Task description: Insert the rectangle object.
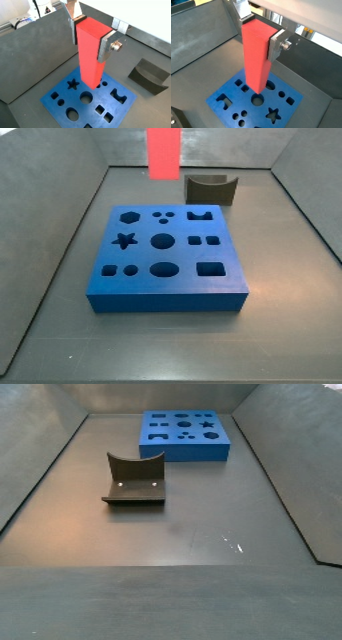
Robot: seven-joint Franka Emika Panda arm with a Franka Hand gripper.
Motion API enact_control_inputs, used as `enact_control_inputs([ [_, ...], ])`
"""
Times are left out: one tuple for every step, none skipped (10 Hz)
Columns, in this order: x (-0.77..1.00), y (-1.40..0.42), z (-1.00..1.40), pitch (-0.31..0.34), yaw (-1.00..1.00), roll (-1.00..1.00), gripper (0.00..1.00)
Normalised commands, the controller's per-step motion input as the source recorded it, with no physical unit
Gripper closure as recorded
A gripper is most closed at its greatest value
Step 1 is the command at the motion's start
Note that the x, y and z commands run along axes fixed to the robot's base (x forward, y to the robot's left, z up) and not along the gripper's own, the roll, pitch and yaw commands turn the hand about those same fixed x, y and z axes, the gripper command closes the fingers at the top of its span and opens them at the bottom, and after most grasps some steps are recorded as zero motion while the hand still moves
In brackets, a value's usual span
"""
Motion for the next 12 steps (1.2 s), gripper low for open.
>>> enact_control_inputs([
  [0.21, -0.41, -0.22, -0.010, 0.00, -0.01, 1.00],
  [0.62, -0.87, -0.19, 0.007, 0.00, 0.02, 1.00],
  [0.66, -0.89, -0.20, 0.011, 0.00, 0.03, 1.00],
  [0.76, -0.82, -0.24, 0.013, 0.00, 0.03, 1.00],
  [0.79, -0.75, -0.27, 0.027, 0.00, 0.06, 1.00],
  [0.85, -0.64, -0.20, 0.034, 0.00, 0.16, 1.00],
  [0.88, -0.54, -0.18, 0.041, 0.00, 0.24, 1.00],
  [0.92, -0.42, -0.26, 0.046, 0.00, 0.32, 1.00],
  [0.91, -0.35, -0.28, 0.074, 0.00, 0.40, 1.00],
  [0.93, -0.30, -0.23, 0.091, 0.00, 0.38, 1.00],
  [1.00, -0.20, -0.31, 0.131, 0.00, 0.15, 1.00],
  [1.00, -0.11, -0.40, 0.124, 0.00, 0.09, 1.00],
])
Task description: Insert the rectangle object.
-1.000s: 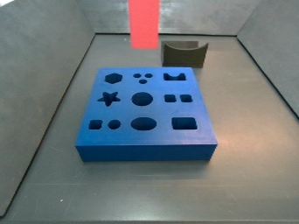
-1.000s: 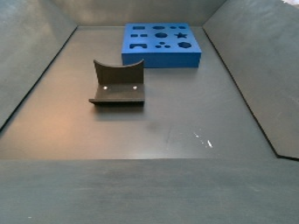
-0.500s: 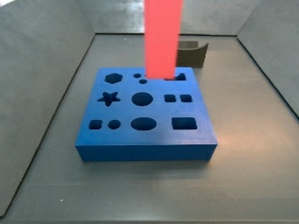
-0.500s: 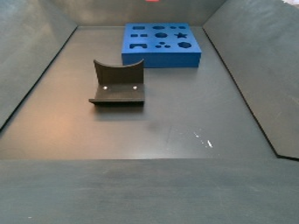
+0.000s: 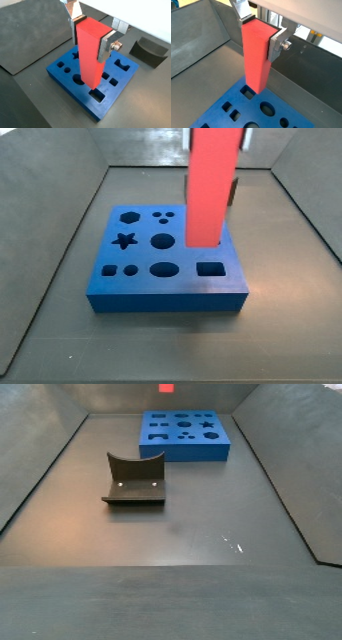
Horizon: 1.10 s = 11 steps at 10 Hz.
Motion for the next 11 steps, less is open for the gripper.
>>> enact_control_inputs([
  [0.92, 0.03, -0.47, 0.100, 0.00, 0.00, 1.00],
  [0.50, 0.13, -0.49, 0.004, 0.07, -0.01, 1.00],
  [0.41, 0.09, -0.52, 0.000, 0.11, -0.04, 1.00],
  [0.37, 0.08, -0.52, 0.000, 0.08, -0.03, 1.00],
  [0.32, 0.03, -0.44, 0.000, 0.01, 0.00, 1.00],
  [0.24, 0.07, -0.39, 0.000, 0.02, 0.00, 1.00],
  [0.08, 0.11, -0.29, 0.000, 0.12, 0.03, 1.00],
  [0.00, 0.07, -0.27, -0.003, 0.19, 0.00, 1.00],
  [0.00, 0.00, -0.30, -0.031, 0.18, 0.00, 1.00],
  [-0.11, 0.00, -0.31, -0.070, 0.13, -0.04, 1.00],
  [-0.23, 0.00, -0.29, -0.091, 0.12, -0.06, 1.00],
])
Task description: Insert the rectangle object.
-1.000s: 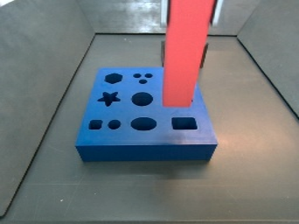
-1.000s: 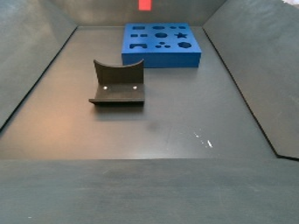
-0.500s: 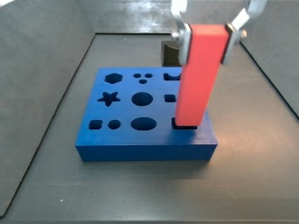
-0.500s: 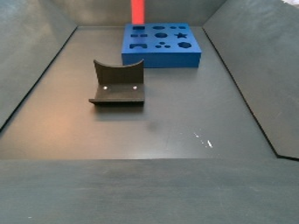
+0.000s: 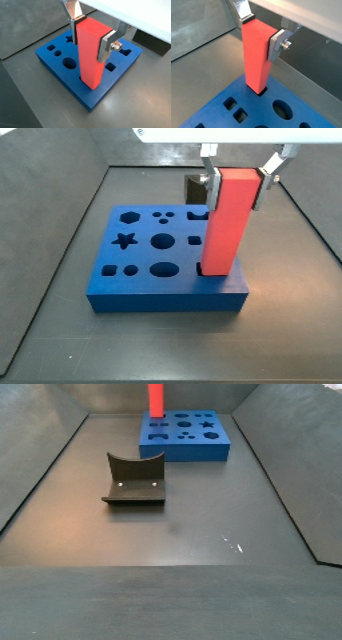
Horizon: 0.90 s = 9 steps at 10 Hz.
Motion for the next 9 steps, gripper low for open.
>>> enact_control_inputs([
  [-0.18, 0.00, -0.27, -0.064, 0.08, -0.07, 1.00],
  [-0.06, 0.00, -0.23, -0.034, 0.00, 0.00, 1.00],
  [0.00, 0.00, -0.25, -0.020, 0.00, 0.00, 1.00],
  [0.02, 0.00, -0.33, -0.009, -0.05, 0.00, 1.00],
  [0.00, 0.00, -0.39, -0.021, -0.05, 0.00, 1.00],
  [0.00, -0.01, -0.40, 0.000, 0.00, 0.11, 1.00],
  [0.06, 0.00, -0.45, 0.000, 0.00, 0.11, 1.00],
  [0.08, 0.00, -0.53, -0.021, 0.00, 0.03, 1.00],
  [0.00, -0.04, -0.35, -0.091, -0.01, 0.00, 1.00],
])
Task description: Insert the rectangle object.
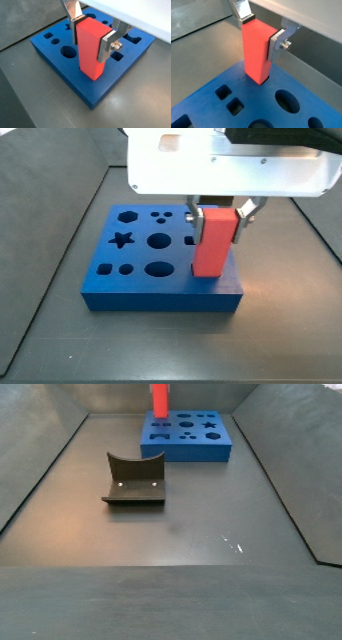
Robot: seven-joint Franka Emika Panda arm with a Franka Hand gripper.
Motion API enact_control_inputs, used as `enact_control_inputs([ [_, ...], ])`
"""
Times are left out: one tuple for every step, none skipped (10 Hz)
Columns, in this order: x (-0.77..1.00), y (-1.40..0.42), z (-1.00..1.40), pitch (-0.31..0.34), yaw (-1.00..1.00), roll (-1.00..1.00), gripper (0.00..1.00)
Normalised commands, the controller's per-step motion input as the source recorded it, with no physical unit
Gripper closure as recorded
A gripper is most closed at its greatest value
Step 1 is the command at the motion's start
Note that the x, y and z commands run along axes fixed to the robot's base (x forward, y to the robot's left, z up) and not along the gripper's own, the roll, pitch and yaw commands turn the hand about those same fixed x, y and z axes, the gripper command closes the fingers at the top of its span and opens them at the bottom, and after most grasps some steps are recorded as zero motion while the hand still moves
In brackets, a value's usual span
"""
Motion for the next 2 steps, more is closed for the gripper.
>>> enact_control_inputs([
  [-0.01, 0.00, -0.03, -0.053, 0.00, 0.00, 1.00],
  [0.00, 0.00, 0.00, 0.000, 0.00, 0.00, 1.00],
])
